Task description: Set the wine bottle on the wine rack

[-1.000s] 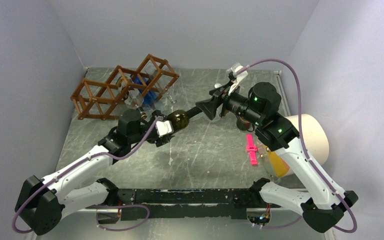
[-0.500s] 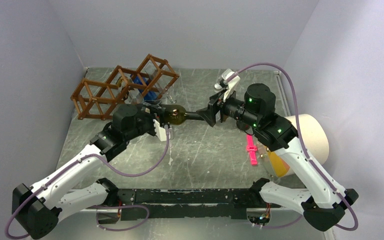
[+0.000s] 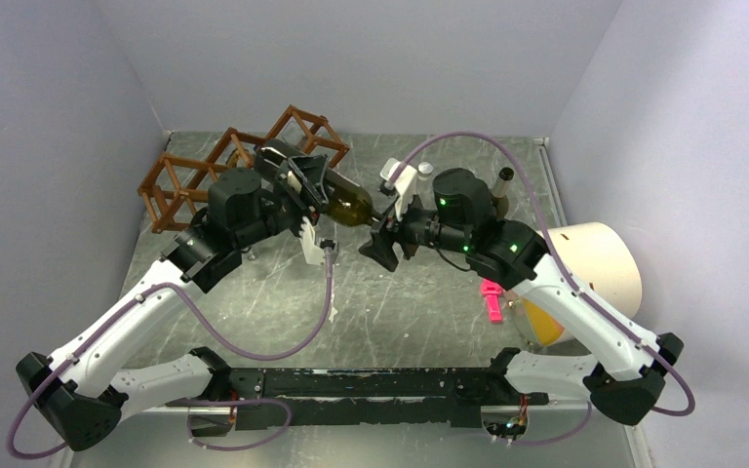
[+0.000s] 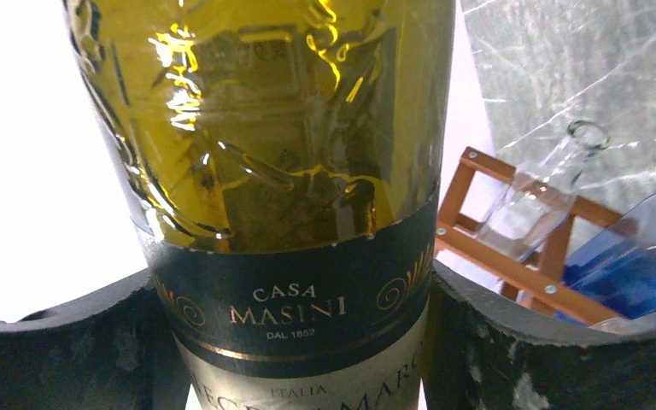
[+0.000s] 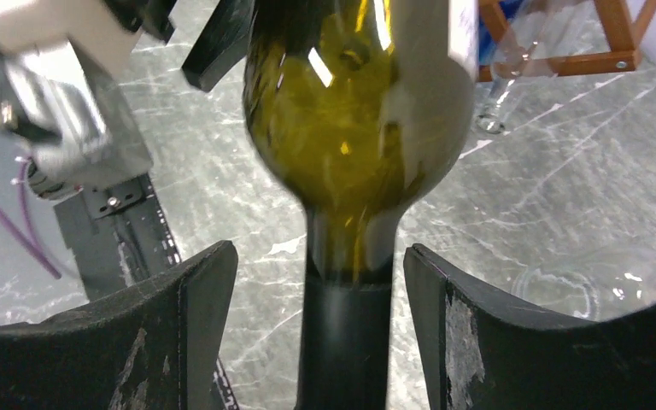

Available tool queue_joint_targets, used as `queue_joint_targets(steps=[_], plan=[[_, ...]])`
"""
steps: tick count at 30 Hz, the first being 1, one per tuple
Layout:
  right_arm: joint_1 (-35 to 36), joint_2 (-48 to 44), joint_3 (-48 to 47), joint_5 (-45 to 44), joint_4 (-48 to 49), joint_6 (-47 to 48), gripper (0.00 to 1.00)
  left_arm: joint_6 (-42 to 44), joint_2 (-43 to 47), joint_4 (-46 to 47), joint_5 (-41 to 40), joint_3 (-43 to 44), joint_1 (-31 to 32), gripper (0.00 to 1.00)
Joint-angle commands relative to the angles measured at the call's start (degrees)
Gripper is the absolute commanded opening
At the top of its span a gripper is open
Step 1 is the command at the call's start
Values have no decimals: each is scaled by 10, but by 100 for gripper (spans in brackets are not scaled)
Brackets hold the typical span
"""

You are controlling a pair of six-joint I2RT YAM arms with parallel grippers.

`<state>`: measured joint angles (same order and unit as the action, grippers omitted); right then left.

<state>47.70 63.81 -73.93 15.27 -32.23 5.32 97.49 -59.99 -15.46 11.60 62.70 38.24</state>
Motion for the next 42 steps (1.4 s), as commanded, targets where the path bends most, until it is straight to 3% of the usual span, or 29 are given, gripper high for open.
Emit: queue_joint_targets(steps=[1,7,17,23,26,29,31,32,34,36,37,42], plan=[[13,32,-45,-62,-24,0,74,105,-7,15,-17,31,20,7],[15,53,-57,-70,-24,-10,72,122,-13,20,-34,27,28,7],[15,66,-23,-65,-17,-29,71,72,-7,24,-4,41,28,7],[15,73,-19,-54,-22,-37,64,12,-15,0,-9,70,29,7],[15,74,-18,-59,-19,-43,52,-15,-16,-2,-13,76,28,7],[15,75,-25,-64,-19,-46,20,-46,-17,-3,-17,78,29,8],[15,66,-22,-75,-4,-50,0,-84,-18,-9,-13,81,29,16],[15,60,-19,-86,7,-53,0,-93,-17,-11,-12,78,28,23],[16,48,-12,-112,26,-58,0,-104,-8,11,-10,51,29,49],[15,38,-10,-134,39,-64,0,-107,7,51,-9,5,28,99],[15,34,-11,-147,44,-67,0,-108,13,65,-8,-9,29,95],[16,16,-12,-212,64,-89,0,-126,17,41,-13,-26,29,95]])
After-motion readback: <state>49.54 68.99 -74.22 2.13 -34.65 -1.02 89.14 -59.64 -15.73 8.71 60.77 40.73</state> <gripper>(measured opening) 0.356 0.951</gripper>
